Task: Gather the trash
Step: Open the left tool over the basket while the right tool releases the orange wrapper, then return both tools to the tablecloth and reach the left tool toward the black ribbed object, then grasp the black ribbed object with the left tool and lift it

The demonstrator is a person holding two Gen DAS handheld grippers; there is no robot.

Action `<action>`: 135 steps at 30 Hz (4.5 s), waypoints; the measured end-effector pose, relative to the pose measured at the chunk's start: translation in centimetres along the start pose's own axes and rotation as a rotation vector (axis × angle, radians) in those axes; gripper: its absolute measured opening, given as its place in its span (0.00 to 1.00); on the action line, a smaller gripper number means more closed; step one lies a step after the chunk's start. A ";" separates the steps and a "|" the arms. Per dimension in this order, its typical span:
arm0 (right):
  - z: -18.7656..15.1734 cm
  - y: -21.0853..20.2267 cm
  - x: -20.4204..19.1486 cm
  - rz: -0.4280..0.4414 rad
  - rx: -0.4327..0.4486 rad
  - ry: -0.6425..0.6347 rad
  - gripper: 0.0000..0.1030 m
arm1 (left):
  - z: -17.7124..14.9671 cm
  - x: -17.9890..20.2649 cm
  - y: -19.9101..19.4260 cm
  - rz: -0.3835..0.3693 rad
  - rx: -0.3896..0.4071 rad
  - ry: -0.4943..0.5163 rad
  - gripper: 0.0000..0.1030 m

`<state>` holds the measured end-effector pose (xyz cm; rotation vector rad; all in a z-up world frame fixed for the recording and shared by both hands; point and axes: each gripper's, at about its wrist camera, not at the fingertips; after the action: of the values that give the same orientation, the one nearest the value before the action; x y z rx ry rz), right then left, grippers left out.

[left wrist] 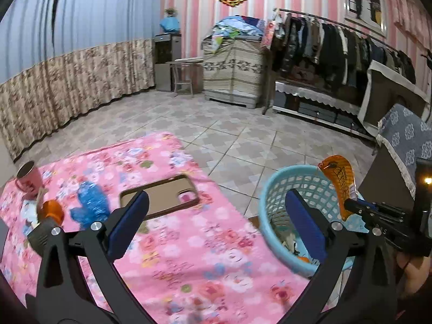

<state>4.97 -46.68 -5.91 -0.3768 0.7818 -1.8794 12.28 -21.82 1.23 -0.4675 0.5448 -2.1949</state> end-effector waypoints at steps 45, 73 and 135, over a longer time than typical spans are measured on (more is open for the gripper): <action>-0.7 -7.2 -19.1 0.014 0.219 -0.173 0.96 | -6.7 -24.0 -18.6 0.457 0.073 -0.221 0.95; -3.6 -2.3 -24.8 -0.029 0.119 -0.256 0.96 | -7.4 -24.1 -6.2 0.264 -0.111 -0.192 0.95; -2.8 4.8 -37.9 0.049 -0.028 -0.447 0.75 | -9.9 -36.5 -15.9 0.399 -0.021 -0.337 0.76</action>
<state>22.97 -12.91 -7.84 -0.7575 0.5080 -1.6539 19.46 18.21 -4.11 -0.6624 0.4336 -1.6879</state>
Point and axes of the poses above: each gripper's, at about its wrist camera, not at the fingertips, and y roughly the way its jaws point, x to its right, z to its top, and after that the axes turned 12 degrees about -z, right-handed
